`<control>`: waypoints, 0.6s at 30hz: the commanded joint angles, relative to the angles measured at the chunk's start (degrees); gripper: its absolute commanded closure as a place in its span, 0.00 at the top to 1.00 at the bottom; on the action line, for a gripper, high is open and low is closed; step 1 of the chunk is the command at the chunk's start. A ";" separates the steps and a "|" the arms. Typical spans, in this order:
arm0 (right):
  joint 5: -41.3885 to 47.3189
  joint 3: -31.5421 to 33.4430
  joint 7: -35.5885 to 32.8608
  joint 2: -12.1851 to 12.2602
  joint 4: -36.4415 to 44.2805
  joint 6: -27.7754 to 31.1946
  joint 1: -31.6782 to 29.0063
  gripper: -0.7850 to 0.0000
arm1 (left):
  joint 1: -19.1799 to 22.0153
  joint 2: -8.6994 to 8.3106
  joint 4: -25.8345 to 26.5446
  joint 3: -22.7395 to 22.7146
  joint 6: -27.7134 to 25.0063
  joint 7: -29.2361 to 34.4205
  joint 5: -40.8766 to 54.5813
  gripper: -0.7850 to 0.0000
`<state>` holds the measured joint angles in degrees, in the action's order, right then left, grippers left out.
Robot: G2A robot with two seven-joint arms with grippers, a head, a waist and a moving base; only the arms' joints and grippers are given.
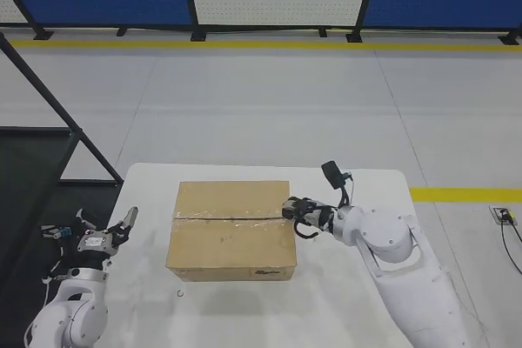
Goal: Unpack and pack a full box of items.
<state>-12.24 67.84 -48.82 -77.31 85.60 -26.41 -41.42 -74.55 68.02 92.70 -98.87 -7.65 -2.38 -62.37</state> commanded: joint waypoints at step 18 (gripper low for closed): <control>7.71 -16.15 0.10 -5.37 -21.28 5.95 14.65 0.00 | -0.46 -0.08 -0.48 -0.49 -0.46 0.46 0.40 1.00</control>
<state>-5.04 52.55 -48.91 -82.31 65.10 -21.07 -27.33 -75.01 67.94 92.22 -99.36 -8.11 -1.92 -61.96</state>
